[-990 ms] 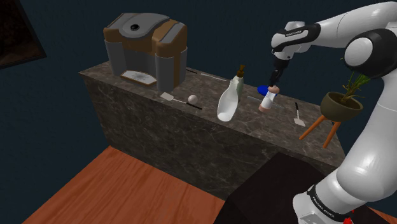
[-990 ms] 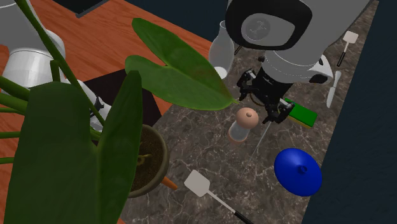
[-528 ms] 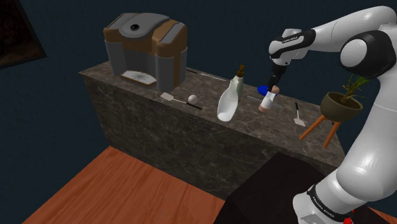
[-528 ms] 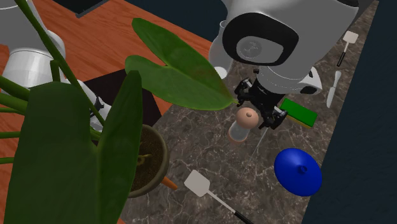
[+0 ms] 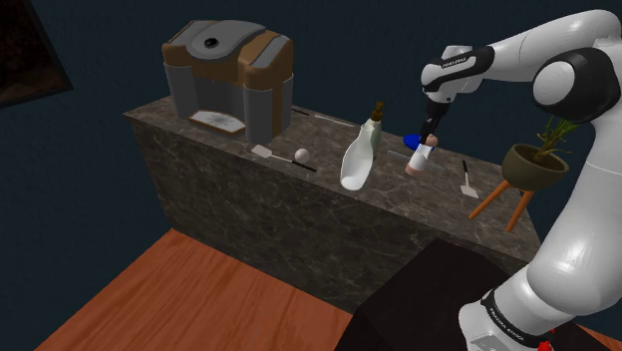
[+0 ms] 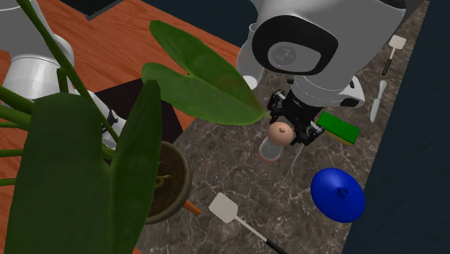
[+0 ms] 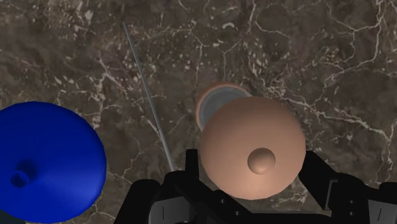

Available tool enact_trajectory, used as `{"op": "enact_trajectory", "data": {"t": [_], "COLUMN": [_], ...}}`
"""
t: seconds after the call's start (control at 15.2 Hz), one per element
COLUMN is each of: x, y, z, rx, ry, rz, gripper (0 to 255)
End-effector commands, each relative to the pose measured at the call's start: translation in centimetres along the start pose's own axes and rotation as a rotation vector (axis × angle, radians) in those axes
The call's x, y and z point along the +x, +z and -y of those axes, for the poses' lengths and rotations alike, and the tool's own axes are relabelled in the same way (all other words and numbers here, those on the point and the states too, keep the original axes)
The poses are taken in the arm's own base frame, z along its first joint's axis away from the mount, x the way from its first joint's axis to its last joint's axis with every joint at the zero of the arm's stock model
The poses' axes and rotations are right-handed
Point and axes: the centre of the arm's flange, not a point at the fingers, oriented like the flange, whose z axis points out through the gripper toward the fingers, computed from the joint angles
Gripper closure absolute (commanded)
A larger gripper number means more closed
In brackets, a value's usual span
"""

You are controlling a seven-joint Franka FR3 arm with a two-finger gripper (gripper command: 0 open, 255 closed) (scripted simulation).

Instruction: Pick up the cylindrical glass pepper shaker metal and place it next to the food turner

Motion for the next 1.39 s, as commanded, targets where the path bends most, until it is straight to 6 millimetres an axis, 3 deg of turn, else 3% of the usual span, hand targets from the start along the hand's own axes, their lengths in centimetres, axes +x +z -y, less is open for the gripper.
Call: {"op": "enact_trajectory", "data": {"t": [0.0, 0.46, 1.32], "x": [0.0, 0.0, -0.6], "y": [0.0, 0.0, -6.8], "z": [0.0, 0.0, 0.0], "rx": [0.000, 0.000, 0.000], "ry": [0.000, 0.000, 0.000], "rz": [0.001, 0.000, 0.000], "gripper": [255, 255, 255]}}
